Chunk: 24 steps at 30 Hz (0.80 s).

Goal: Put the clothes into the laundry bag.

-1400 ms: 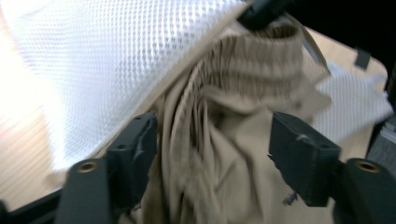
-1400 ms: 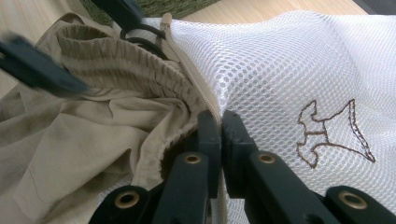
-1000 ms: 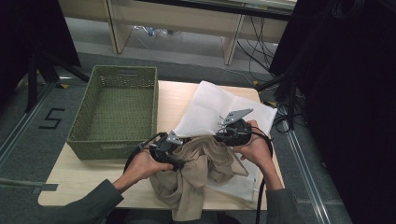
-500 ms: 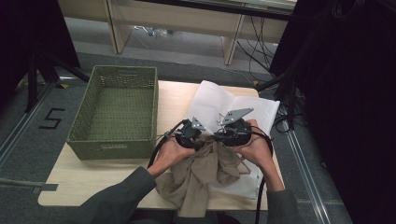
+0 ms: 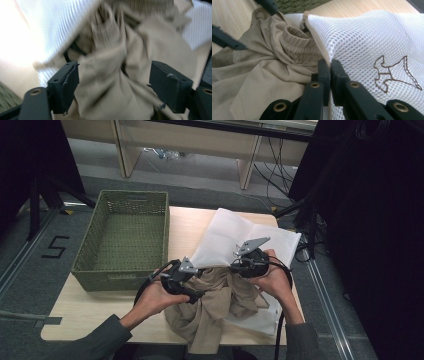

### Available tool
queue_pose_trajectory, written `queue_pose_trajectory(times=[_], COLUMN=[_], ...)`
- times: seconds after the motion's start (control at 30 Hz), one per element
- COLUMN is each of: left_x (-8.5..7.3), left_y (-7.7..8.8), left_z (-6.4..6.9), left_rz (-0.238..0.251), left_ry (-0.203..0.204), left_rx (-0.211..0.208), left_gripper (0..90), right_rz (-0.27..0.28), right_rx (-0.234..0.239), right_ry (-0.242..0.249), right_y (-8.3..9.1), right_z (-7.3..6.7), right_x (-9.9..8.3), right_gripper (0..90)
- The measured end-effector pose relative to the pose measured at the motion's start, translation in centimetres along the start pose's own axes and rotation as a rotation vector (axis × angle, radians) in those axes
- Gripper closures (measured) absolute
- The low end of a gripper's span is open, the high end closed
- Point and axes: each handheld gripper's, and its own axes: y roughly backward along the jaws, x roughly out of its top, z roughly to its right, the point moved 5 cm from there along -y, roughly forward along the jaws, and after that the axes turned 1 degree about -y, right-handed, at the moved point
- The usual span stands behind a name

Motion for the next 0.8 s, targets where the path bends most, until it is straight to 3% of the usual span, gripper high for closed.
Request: queue_pose_trajectory(times=[0.17, 0.2, 0.3, 0.37, 0.4, 0.47, 0.63, 0.7, 0.8], left_x=[-1.8, -1.8, -1.2, -0.5, 0.0, 1.9, 5.1, 5.5, 5.0], left_y=[-3.0, -3.7, -5.4, -6.1, -6.2, -5.8, -5.5, -6.3, -7.8], left_z=[0.2, 0.2, 0.4, 0.6, 0.7, 1.0, 0.8, 0.1, -0.6], left_rz=[-0.064, -0.069, -0.099, -0.069, -0.061, -0.001, 0.049, 0.061, 0.054], left_ry=[-0.039, -0.047, -0.125, -0.093, -0.096, -0.093, -0.084, -0.058, 0.006], left_rx=[-0.007, -0.015, -0.030, -0.044, -0.042, -0.026, -0.012, 0.007, -0.014], left_gripper=[22.0, 28.3, 63.6, 77.1, 79.2, 81.3, 82.1, 82.0, 80.6], right_rz=[-0.009, -0.009, -0.015, -0.017, -0.019, -0.019, -0.003, 0.004, -0.007], right_rx=[0.003, 0.003, 0.015, 0.011, 0.010, 0.015, 0.007, 0.010, 0.005], right_ry=[-0.011, 0.002, 0.006, 0.013, 0.019, 0.014, -0.002, -0.002, 0.009], right_y=[-0.2, -0.3, -0.5, -0.6, -0.7, -0.6, 0.1, 0.4, 0.3], right_z=[-0.3, -0.3, -0.5, -0.5, -0.5, -0.5, -0.5, -0.4, -0.4], right_x=[0.1, 0.1, 0.2, 0.2, 0.2, 0.0, 0.2, 0.3, 0.2], right_gripper=[88.8, 88.8, 88.8, 88.8, 88.8, 88.8, 88.8, 88.8, 88.8])
